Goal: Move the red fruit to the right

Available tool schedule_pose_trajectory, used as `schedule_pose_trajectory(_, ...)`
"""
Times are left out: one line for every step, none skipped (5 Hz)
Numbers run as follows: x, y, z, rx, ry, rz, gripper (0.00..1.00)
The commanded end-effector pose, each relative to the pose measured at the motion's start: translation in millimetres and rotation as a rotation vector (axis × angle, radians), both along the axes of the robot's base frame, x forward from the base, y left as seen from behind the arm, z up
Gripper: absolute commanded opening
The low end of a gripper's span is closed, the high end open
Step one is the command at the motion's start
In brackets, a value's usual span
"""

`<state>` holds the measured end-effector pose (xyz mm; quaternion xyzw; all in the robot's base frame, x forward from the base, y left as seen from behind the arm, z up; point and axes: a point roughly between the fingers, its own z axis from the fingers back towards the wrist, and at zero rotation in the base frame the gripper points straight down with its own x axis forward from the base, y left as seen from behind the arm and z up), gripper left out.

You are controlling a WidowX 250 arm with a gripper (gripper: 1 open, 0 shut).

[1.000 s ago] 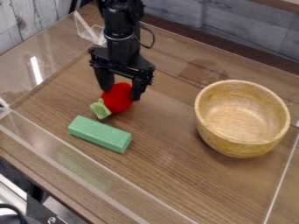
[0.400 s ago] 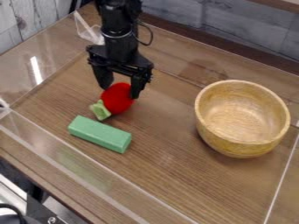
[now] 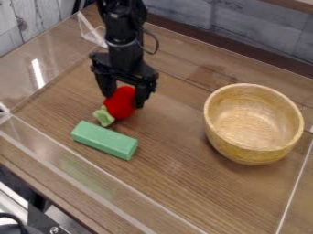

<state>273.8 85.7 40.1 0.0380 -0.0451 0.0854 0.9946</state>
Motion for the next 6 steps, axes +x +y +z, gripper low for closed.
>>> schedule_pose_trajectory(1.3,3,0.9,0.013,-0.018,0.013,0.00)
schedule_pose_trajectory(0.6,2,2.5,0.011,-0.016,0.017,0.00)
schedule_pose_trajectory(-0.2,0,11.7,0.006,-0.021,0.024,0.00)
schedule_pose_trajectory(-0.8,-1,23.3,0.000,-0.027,0.031,0.00)
schedule_pose_trajectory(-0.5,-4,38.7,-0.008,-0.038,0.039,0.00)
schedule_pose_trajectory(0.9,-9,56.8,-0.015,-0.052,0.040,0.00)
